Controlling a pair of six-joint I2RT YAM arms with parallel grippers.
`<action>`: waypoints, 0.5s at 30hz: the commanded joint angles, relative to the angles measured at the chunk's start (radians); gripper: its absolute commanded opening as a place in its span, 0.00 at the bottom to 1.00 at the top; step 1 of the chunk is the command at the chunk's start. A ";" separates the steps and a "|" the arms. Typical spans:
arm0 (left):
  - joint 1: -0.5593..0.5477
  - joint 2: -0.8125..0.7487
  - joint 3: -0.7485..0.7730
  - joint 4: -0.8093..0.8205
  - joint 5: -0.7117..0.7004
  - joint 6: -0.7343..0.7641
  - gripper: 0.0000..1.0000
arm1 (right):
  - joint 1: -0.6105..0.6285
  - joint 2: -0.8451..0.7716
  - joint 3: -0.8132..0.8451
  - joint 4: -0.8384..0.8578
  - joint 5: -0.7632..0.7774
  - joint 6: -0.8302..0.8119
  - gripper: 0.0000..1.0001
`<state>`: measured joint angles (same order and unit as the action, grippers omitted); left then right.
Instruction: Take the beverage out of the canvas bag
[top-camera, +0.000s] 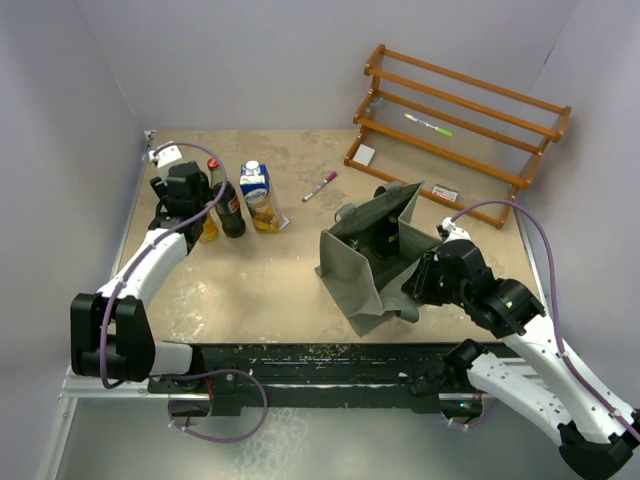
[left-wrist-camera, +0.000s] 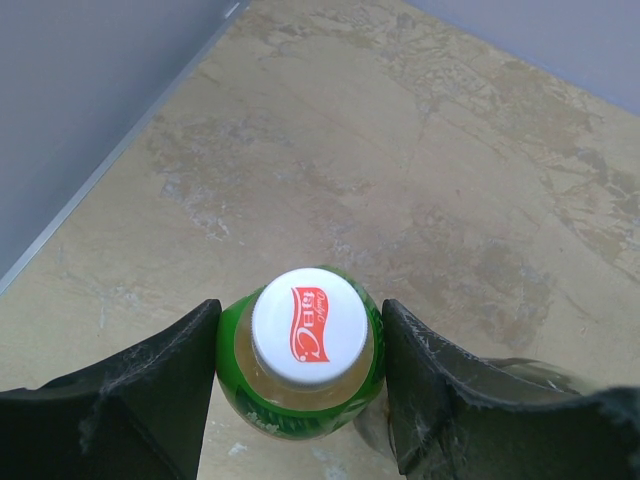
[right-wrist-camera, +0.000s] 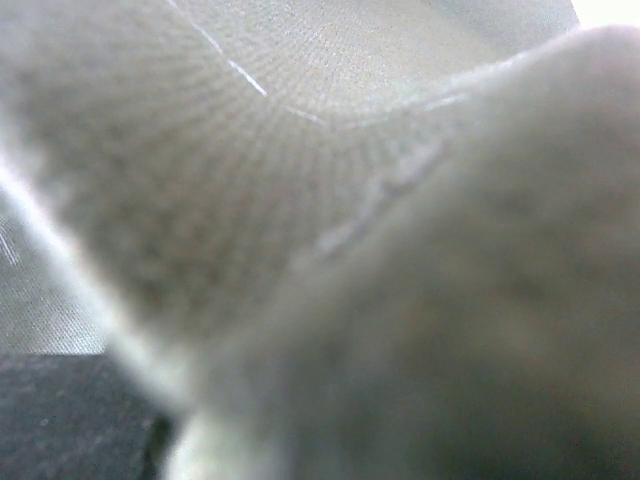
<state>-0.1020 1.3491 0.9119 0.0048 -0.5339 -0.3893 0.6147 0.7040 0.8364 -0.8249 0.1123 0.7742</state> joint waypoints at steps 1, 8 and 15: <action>0.008 -0.065 -0.018 0.032 -0.026 -0.015 0.51 | 0.001 -0.007 0.018 -0.015 0.000 0.002 0.26; 0.010 -0.178 -0.001 -0.084 -0.060 -0.057 0.85 | 0.002 -0.018 0.013 -0.009 -0.007 0.003 0.26; 0.010 -0.265 0.136 -0.314 -0.052 -0.191 0.99 | 0.001 -0.015 0.007 0.006 -0.026 -0.009 0.26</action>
<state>-0.0990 1.1366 0.9215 -0.1665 -0.5808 -0.4664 0.6147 0.6857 0.8364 -0.8242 0.1013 0.7750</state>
